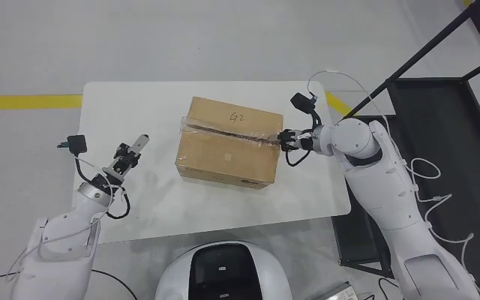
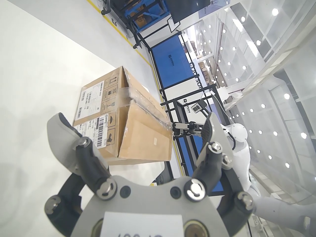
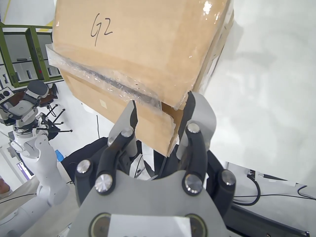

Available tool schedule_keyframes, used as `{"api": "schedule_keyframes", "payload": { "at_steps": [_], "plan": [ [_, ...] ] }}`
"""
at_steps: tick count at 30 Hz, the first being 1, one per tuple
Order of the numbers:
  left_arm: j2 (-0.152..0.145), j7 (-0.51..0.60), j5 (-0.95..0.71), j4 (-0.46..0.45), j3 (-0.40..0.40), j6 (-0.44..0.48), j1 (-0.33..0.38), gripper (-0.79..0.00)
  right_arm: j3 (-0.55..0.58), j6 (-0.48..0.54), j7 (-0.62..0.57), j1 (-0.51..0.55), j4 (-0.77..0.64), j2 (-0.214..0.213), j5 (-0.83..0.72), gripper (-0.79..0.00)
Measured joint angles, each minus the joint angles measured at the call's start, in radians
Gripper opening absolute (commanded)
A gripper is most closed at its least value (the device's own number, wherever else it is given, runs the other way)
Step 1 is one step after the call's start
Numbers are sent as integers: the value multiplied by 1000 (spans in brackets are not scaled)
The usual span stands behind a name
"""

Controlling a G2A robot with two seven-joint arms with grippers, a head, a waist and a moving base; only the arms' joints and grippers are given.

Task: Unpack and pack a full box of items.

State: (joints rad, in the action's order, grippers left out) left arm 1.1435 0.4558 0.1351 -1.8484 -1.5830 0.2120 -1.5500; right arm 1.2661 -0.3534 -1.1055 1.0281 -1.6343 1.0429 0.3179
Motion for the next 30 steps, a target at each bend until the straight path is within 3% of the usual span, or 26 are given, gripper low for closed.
{"api": "schedule_keyframes", "payload": {
  "at_steps": [13,30],
  "plan": [
    [-2,1,12,0,1,3,-2,0,30,-17,-32,-18,-61,-16,52,-468],
    [-5,-1,19,2,1,0,-1,0,-23,5,31,-27,38,-6,-24,-474]
  ]
}}
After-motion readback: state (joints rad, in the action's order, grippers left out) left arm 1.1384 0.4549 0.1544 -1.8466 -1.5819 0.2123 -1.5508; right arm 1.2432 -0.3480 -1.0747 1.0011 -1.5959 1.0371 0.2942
